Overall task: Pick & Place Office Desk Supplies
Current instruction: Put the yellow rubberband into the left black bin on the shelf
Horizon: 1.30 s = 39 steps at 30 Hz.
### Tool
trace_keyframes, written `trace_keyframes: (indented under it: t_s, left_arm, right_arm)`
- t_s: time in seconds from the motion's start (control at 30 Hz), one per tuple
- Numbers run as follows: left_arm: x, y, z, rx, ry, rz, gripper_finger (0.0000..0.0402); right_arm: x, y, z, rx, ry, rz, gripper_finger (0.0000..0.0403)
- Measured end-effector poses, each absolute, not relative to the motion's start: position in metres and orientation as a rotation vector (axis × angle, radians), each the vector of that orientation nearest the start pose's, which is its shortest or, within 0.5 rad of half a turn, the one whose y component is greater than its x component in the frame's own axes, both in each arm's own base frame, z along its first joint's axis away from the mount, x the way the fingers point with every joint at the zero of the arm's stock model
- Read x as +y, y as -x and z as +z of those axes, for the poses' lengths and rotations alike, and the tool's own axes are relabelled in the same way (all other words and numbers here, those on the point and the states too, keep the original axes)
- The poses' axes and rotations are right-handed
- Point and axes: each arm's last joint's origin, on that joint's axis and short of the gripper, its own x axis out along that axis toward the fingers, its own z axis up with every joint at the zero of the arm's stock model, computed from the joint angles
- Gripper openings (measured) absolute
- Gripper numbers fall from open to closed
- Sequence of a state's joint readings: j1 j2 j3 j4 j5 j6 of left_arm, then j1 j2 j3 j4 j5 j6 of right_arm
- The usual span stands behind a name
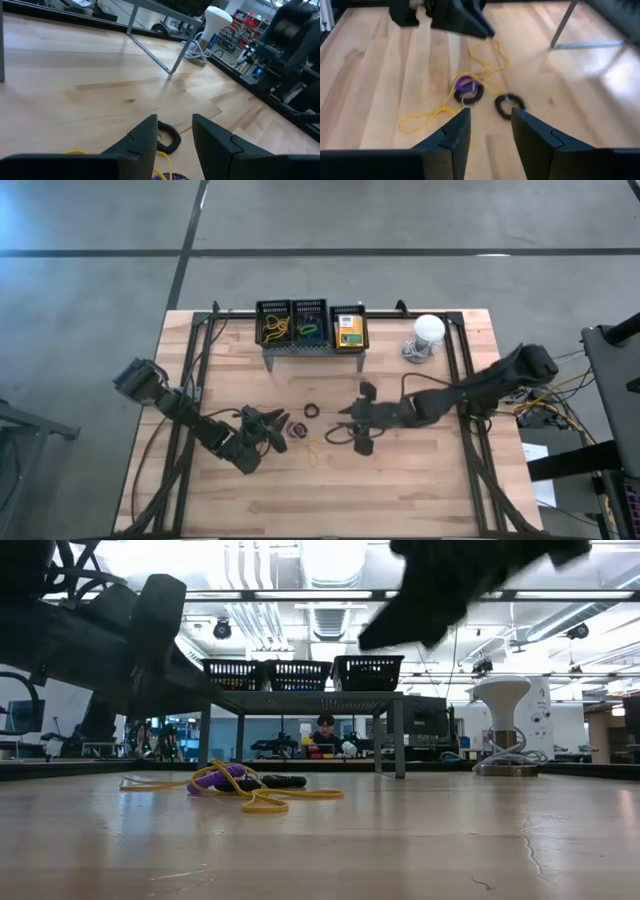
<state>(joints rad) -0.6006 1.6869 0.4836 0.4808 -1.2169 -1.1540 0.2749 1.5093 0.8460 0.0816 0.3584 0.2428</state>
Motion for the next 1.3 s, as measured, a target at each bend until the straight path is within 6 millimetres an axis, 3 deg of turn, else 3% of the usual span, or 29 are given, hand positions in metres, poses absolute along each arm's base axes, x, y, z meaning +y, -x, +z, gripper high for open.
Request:
trace_keyframes:
  t_s: [0.17,0.37,0.6,0.77,0.87,1.03,1.17,1.3]
  left_arm:
    - [-0.122,-0.227,0.109,0.071,0.517,0.724,0.0128]
    - [-0.130,-0.235,0.113,0.197,0.487,0.637,0.0128]
    - [-0.149,-0.252,0.140,0.669,0.426,0.570,0.0120]
    - [-0.152,-0.250,0.161,0.966,0.275,0.542,0.0120]
    - [-0.145,-0.248,0.164,1.024,0.196,0.529,0.0120]
    - [-0.112,-0.245,0.151,1.098,0.327,0.603,0.0124]
    - [-0.091,-0.244,0.134,1.029,0.325,0.553,0.0139]
    - [-0.074,-0.241,0.114,0.920,0.175,0.463,0.0156]
  right_arm:
    - [0.076,-0.297,0.177,0.464,-0.119,-0.140,0.0166]
    - [0.075,-0.294,0.134,0.410,-0.051,-0.115,0.0188]
    - [0.077,-0.301,0.088,0.417,-0.016,-0.107,0.0184]
    - [0.078,-0.303,0.060,0.441,-0.093,-0.111,0.0176]
    - [0.079,-0.304,0.053,0.420,-0.082,-0.085,0.0171]
    - [0.078,-0.307,0.054,0.359,0.000,-0.052,0.0165]
    - [0.074,-0.314,0.065,0.302,0.062,-0.055,0.0160]
    - [0.070,-0.319,0.067,0.298,0.138,-0.062,0.0154]
